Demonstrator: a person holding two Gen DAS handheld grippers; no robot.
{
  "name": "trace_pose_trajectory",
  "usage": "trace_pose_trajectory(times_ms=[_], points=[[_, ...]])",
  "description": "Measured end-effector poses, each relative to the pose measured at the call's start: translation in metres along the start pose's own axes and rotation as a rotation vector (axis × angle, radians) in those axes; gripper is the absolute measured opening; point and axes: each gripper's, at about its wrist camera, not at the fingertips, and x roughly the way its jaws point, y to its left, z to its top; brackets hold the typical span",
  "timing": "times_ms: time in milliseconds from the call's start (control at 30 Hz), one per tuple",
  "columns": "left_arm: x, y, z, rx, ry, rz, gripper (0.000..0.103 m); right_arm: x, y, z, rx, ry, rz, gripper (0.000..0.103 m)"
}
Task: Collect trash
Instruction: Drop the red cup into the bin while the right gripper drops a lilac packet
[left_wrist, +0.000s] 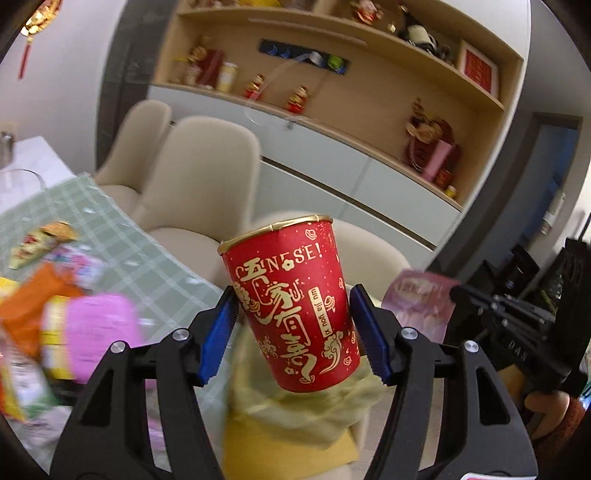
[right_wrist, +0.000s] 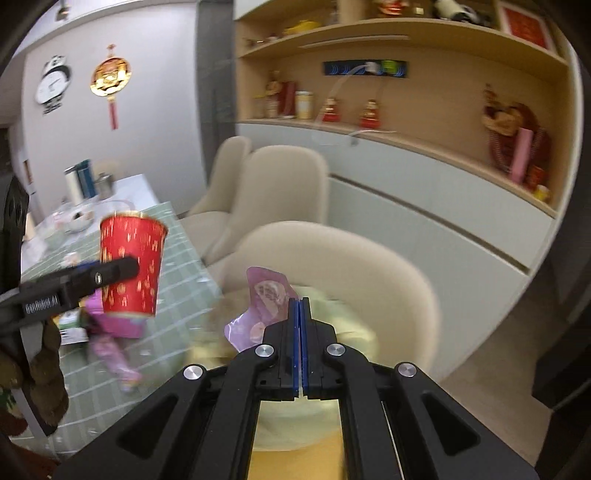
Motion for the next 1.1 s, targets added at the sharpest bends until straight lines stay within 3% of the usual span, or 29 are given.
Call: trace_pose_trajectory(times_ms=[200,300,400,467,667,833,1000,1100], points=[[0.059,-0.030,-0.005,0.012,0.083,-0.047,0.061,0.012,-0.059,0.004,0.063,0.002,-0.035,0.003],[0.086,-0.027,-0.011,-0.006,0.152,-0.110,0.062,0.022,-0.074,0.006,0.079,0.001,-0.037,0.003],[0.101,-0.017,-0.016,-0.057,0.227,-0.146,0.072,0.034,-0.080,0.009,0.103,0.001,-0.023,0.003],[0.095,-0.009,-0.012,-0.072,0.210,-0.117,0.079,0.040,-0.081,0.011,0.114,0.004,0.003,0.003],[0.056,0.024,0.004,-0.177,0.118,-0.050,0.082,0.070,-0.048,0.016,0.090,0.040,0.117,0.003],[0.013,0.047,0.007,-0.228,0.048,0.040,0.082,0.119,-0.002,-0.002,0.034,0.161,0.202,0.003],[-0.026,0.065,-0.004,-0.250,0.019,0.121,0.082,0.161,0.028,-0.036,-0.036,0.295,0.201,0.003],[-0.047,0.072,-0.015,-0.263,-0.004,0.158,0.082,0.170,0.033,-0.047,-0.085,0.328,0.167,0.003]])
